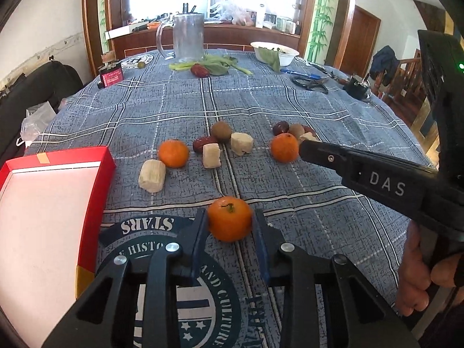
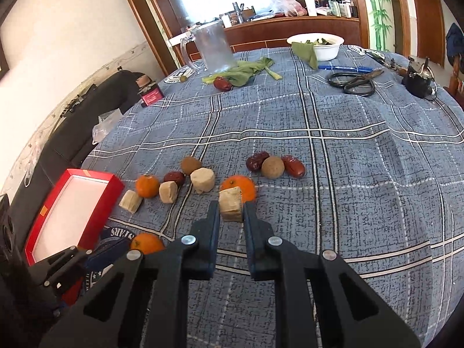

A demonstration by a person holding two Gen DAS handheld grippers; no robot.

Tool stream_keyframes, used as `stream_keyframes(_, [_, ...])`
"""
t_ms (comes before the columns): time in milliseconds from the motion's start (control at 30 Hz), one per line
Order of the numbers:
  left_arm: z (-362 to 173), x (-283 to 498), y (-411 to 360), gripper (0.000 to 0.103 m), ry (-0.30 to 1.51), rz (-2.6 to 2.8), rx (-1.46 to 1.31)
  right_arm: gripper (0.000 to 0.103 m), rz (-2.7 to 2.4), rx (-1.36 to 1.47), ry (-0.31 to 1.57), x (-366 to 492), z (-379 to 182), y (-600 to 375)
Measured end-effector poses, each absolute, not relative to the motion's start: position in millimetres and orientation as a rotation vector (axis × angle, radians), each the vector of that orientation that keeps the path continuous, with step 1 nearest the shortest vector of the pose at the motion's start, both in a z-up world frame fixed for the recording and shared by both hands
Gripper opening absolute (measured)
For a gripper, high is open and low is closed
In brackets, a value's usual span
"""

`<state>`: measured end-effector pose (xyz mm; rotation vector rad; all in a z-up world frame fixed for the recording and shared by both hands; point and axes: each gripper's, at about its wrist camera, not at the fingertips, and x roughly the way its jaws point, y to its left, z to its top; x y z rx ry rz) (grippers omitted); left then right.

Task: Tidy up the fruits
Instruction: 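Grasp a small orange with the left gripper while the right gripper holds the cube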

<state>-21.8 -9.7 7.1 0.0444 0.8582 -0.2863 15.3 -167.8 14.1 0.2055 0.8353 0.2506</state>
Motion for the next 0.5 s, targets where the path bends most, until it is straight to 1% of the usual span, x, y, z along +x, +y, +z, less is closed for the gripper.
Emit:
stream_keyframes(100, [13, -28, -6, 0.030, 0.848, -0.280, 0.030, 0.018, 0.257, 0.193, 0.829, 15, 14, -165])
stream_keyframes(167, [25, -40, 2, 0.022, 0.815, -0.272, 0.018, 0.018, 0.258, 0.186, 0.816, 14, 14, -164])
stream_keyframes(200, [31, -45, 6, 0.020, 0.797, -0.265, 0.015, 0.018, 0.260, 0.185, 0.809, 14, 15, -164])
stream_keyframes(367, [68, -78, 51, 0.020, 0.674, -0.203, -0.025, 0.018, 0.270, 0.168, 0.754, 10, 20, -162])
stream_keyframes(500, [71, -84, 75, 0.020, 0.674, -0.182, -0.039, 0.018, 0.274, 0.131, 0.706, 6, 22, -155])
